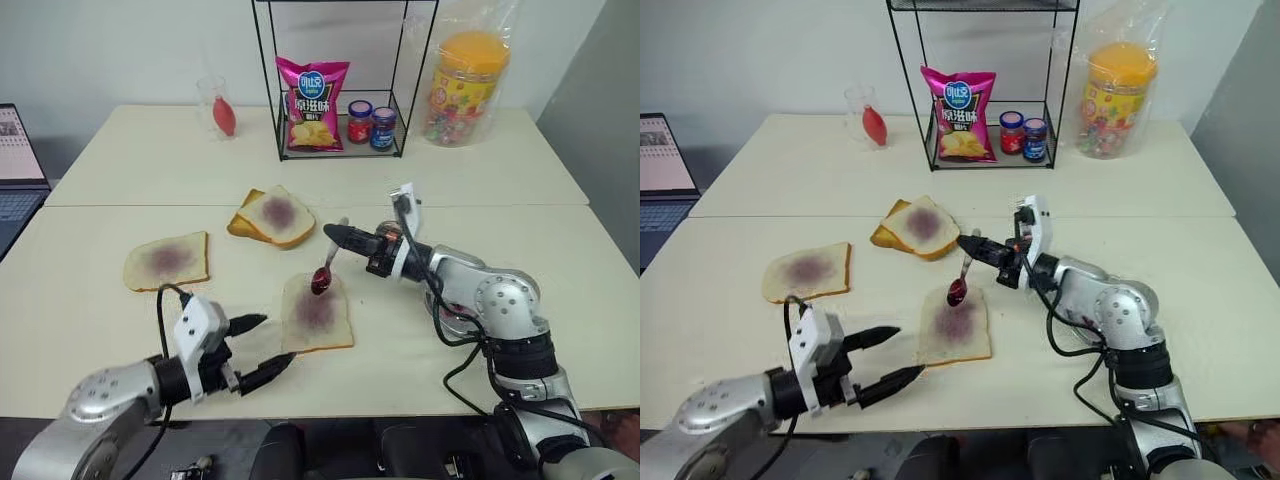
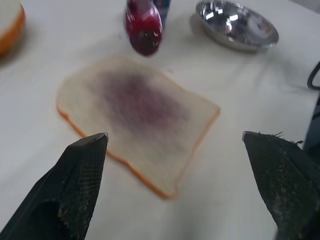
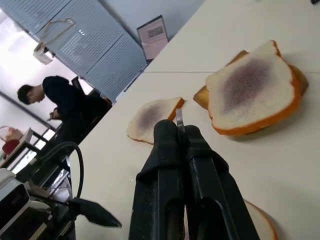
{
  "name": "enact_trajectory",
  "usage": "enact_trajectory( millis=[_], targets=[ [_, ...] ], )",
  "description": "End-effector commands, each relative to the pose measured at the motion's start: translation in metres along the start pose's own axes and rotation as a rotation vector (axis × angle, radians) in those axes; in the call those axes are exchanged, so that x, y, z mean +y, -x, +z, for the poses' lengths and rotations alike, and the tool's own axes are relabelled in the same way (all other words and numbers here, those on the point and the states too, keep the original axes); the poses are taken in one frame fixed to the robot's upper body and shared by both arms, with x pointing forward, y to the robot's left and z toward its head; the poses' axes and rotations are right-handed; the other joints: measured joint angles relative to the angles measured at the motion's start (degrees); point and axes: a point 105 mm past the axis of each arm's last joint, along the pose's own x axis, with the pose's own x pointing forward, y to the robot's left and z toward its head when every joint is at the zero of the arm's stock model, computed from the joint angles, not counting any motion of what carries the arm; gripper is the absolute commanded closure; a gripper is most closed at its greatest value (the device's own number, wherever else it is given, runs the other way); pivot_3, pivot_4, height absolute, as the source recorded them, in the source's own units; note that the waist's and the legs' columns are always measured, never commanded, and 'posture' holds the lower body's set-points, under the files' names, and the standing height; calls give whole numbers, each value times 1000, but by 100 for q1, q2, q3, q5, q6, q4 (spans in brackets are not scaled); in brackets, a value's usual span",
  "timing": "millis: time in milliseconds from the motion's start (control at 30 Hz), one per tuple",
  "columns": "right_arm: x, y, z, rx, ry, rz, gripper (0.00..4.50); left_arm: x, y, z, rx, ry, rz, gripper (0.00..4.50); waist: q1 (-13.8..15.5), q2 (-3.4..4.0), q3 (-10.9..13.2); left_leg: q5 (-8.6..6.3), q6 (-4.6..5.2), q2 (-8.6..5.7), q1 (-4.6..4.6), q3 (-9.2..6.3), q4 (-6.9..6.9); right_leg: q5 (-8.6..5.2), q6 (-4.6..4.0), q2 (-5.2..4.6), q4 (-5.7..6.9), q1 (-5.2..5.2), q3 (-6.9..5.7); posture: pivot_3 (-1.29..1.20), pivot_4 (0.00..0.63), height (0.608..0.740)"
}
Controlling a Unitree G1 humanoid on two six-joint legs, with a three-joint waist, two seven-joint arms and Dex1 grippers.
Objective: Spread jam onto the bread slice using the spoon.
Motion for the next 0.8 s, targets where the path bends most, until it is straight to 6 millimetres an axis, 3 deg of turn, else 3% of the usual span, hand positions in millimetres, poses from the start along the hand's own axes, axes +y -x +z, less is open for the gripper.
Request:
enact_trajectory(
  millis=[33,333,500,800],
  targets=[
    [9,-5,-8,8,100,65,4465,-9,0,6,-52,-7,2,0,8,-1,0,0,0,0,0,-2,0,0,0,0,0,0,-2,0,150,740],
    [16,-11,-28,58,184,120,4465,-8,-6,5,-59,-11,-8,0,4,-2,0,0,-1,-1,0,-1,-1,0,-1,1,0,0,-1,0,150,740],
    [9,-13,-39,87,261,109,4465,-7,-10,6,-60,-19,-19,0,3,-3,-1,0,-1,-3,1,0,1,0,0,1,1,1,0,0,150,740],
    [-5,-14,-19,8,367,33,4465,-6,-13,11,-59,-28,-38,0,4,-5,-2,0,-1,-3,2,-1,8,3,3,1,5,3,0,0,150,740]
  ],
)
